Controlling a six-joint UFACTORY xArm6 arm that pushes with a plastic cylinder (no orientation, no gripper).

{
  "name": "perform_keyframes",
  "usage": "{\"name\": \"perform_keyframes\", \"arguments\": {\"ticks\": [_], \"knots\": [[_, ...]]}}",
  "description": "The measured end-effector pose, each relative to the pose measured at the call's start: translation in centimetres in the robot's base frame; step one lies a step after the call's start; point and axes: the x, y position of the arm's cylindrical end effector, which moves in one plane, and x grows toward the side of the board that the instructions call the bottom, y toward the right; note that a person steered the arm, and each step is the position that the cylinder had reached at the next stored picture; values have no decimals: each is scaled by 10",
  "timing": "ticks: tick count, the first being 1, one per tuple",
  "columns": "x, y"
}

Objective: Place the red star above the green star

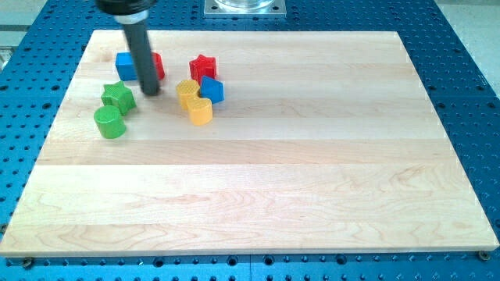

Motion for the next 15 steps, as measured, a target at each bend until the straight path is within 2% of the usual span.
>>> {"name": "perform_keyframes", "arguments": {"ticks": [3,4,5,6,7,8,10,11,12,13,15], "knots": [[-9,-26],[-27,-65],[-64,-82],[-78,-58],[-25,-25],[4,-8],[-39,-12],[-40,-1],[-6,57],[2,98],[-30,111]]}}
